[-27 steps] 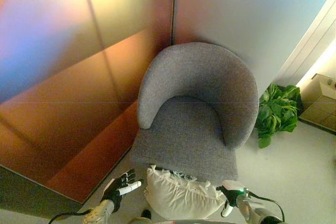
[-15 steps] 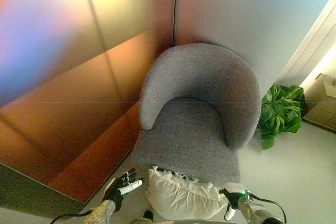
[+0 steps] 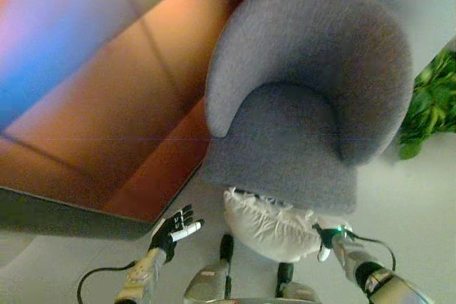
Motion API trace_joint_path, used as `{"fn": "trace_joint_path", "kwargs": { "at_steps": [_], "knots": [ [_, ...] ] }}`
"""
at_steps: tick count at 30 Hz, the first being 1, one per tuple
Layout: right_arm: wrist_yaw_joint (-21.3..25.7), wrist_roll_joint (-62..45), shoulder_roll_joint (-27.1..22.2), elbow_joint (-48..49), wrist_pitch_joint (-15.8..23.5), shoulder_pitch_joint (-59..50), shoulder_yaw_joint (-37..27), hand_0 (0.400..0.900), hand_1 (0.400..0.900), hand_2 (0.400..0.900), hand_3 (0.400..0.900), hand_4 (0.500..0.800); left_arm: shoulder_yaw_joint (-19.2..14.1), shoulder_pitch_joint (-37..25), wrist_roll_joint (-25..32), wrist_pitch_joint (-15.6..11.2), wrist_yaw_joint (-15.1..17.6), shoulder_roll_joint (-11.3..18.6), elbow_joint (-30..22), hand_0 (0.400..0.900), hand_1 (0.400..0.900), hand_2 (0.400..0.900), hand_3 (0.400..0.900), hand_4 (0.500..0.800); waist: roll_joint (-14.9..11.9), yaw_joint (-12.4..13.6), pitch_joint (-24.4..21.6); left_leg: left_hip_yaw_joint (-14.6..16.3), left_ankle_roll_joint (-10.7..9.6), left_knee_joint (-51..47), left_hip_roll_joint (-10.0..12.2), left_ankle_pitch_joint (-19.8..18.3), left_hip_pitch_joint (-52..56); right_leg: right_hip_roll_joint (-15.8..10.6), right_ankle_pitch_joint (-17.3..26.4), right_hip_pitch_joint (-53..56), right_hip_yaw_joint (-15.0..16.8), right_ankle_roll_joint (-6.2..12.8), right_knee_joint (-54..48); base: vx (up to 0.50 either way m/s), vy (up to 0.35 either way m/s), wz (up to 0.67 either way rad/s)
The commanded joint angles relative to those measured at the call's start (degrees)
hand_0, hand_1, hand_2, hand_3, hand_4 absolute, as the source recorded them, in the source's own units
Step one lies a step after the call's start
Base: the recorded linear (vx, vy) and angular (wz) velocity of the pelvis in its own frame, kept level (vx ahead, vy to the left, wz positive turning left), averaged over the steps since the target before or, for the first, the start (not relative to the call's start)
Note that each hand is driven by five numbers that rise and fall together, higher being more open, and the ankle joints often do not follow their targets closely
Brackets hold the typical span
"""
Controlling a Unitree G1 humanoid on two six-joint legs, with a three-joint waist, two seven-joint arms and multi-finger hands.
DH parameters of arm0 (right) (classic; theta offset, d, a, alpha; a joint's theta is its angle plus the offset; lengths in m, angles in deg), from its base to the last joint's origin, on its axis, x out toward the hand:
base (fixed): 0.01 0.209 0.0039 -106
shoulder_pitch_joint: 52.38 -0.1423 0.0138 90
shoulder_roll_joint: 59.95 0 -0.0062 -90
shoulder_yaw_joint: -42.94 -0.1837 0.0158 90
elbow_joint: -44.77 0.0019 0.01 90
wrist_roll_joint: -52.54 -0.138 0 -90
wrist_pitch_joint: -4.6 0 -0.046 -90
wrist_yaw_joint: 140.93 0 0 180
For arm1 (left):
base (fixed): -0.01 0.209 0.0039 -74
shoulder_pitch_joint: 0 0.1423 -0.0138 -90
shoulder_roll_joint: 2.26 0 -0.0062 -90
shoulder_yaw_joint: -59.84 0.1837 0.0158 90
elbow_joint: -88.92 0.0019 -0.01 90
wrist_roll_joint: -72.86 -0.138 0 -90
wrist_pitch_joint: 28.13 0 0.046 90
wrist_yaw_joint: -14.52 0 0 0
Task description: Pick up the pillow and put it on the sofa.
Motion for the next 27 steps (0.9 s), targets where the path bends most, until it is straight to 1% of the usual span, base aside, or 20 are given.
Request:
{"fn": "trace_joint_path", "kwargs": {
  "at_steps": [1,6,9,13,16,17,18,21,27],
  "knots": [
    [2.80,-2.06,-2.79,-0.32,-1.91,-8.07,3.45,0.900,0.900,0.900,0.900,0.800,0.05,-7.22,4.94,-5.88,0.20,1.36,-4.00,0.900,0.900,0.900,0.900,0.800,-2.77,1.19,4.53,1.61,2.38,1.15,-5.50,-8.02,1.40,-2.50,-1.78,-6.06,3.80,0.56,5.76,-0.04,0.017,0.00],
    [1.44,-2.61,-4.69,-1.12,-2.62,-13.60,4.53,0.900,0.900,0.900,0.900,0.800,1.46,-9.17,8.03,-6.66,-0.06,1.37,-5.67,0.900,0.900,0.900,0.900,0.800,-1.15,1.54,6.99,1.97,2.30,2.42,-5.99,-7.18,-2.82,-3.05,-1.69,-10.56,3.43,0.48,7.67,-0.03,0.006,0.00],
    [0.22,-3.12,-6.12,-1.61,-2.50,-16.14,4.87,0.900,0.900,0.900,0.900,0.800,2.02,-10.06,8.76,-6.90,0.24,1.11,-6.75,0.900,0.900,0.900,0.900,0.800,-0.42,1.74,7.97,2.31,2.31,3.19,-6.22,-6.89,-4.84,-3.50,-1.46,-12.92,3.25,0.58,8.69,-0.01,0.010,0.00],
    [-0.39,-3.21,-7.15,-2.59,-2.26,-19.09,5.37,0.900,0.900,0.900,0.900,0.800,3.15,-10.58,10.21,-8.37,0.69,0.85,-8.16,0.900,0.900,0.900,0.900,0.800,0.83,1.94,9.42,2.89,2.46,4.33,-6.74,-6.36,-7.72,-4.06,-1.06,-16.22,3.14,0.69,10.19,-0.03,0.026,0.01],
    [-0.91,-3.16,-7.89,-2.69,-2.50,-21.02,5.92,0.900,0.900,0.900,0.900,0.800,3.90,-10.89,11.30,-9.57,1.63,0.74,-9.63,0.900,0.900,0.900,0.900,0.800,1.88,1.88,10.74,3.36,2.59,5.13,-7.24,-5.79,-9.95,-4.49,-0.68,-18.89,3.25,0.84,11.38,-0.03,0.026,-0.01],
    [-0.91,-3.16,-7.90,-2.70,-2.50,-21.04,5.93,0.900,0.900,0.900,0.900,0.800,3.90,-10.90,11.31,-9.58,1.62,0.73,-9.63,0.900,0.900,0.900,0.900,0.800,1.87,1.90,10.69,3.38,2.59,5.16,-7.25,-5.80,-10.04,-4.50,-0.70,-19.00,3.28,0.84,11.44,-0.01,0.048,-0.02],
    [-1.26,-3.50,-8.24,-2.76,-2.78,-21.92,6.21,0.900,0.900,0.900,0.900,0.800,4.17,-10.95,11.60,-10.30,1.90,0.61,-10.19,0.900,0.900,0.900,0.900,0.800,2.51,1.86,11.31,3.65,2.57,5.43,-7.45,-5.44,-11.11,-4.68,-0.50,-20.36,3.33,0.88,11.95,-0.02,0.052,-0.01],
    [-1.89,-2.81,-8.50,-2.99,-3.15,-23.42,6.39,0.900,0.900,0.900,0.900,0.800,4.55,-11.08,12.41,-11.33,2.54,0.48,-11.25,0.900,0.900,0.900,0.900,0.800,3.57,1.80,12.10,4.15,2.48,5.62,-7.66,-4.81,-12.73,-4.93,-0.10,-22.41,3.39,0.94,12.50,-0.02,0.062,-0.01],
    [-2.74,-2.33,-8.68,-3.25,-3.38,-26.65,7.36,0.900,0.900,0.900,0.900,0.800,5.43,-11.17,14.33,-13.42,1.79,0.09,-12.04,0.900,0.900,0.900,0.900,0.800,5.38,1.84,13.20,4.81,2.12,5.98,-7.93,-4.00,-15.10,-5.26,0.21,-25.36,3.38,1.01,13.39,-0.01,0.047,0.00]
  ]
}}
